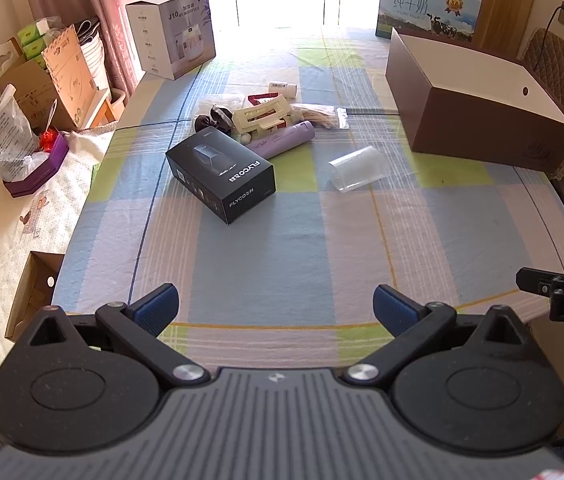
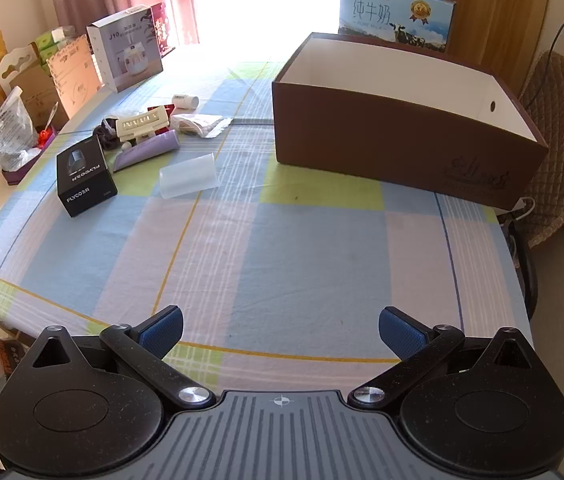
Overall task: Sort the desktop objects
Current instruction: 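Move both tools toward the black box and clear cup on the cloth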
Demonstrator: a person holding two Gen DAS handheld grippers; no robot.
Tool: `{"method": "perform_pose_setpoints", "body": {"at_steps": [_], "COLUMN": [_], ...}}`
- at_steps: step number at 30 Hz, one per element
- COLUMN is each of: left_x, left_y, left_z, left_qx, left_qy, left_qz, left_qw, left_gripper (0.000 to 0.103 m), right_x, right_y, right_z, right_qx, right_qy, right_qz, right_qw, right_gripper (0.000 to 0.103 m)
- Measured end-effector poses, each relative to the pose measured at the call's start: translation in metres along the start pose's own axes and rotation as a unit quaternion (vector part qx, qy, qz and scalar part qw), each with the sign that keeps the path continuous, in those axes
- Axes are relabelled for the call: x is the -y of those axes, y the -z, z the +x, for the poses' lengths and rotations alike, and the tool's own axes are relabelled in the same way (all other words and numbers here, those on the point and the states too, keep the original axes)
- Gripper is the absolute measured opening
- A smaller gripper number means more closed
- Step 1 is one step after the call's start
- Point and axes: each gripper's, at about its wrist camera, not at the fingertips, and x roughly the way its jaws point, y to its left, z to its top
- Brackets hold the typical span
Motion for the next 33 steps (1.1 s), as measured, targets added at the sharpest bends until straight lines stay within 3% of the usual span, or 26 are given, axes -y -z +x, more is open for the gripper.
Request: {"method": "perform_pose_setpoints", "body": {"at_steps": [33], "left_x": [0.002], "left_y": [-0.007], "left_z": [0.004], "left_qx": [-0.007], "left_qy": [-0.014], "left_qz": [-0.02], "left_qw": [0.9997], "left_gripper": [0.102], "right_x": [0.005], "right_y": [-0.016], "right_z": [0.013], "right_qx": [-0.002], "right_qy": [-0.018], "right_qz": [-0.021], "right_qw": [1.0], "right_gripper": [0.101]}}
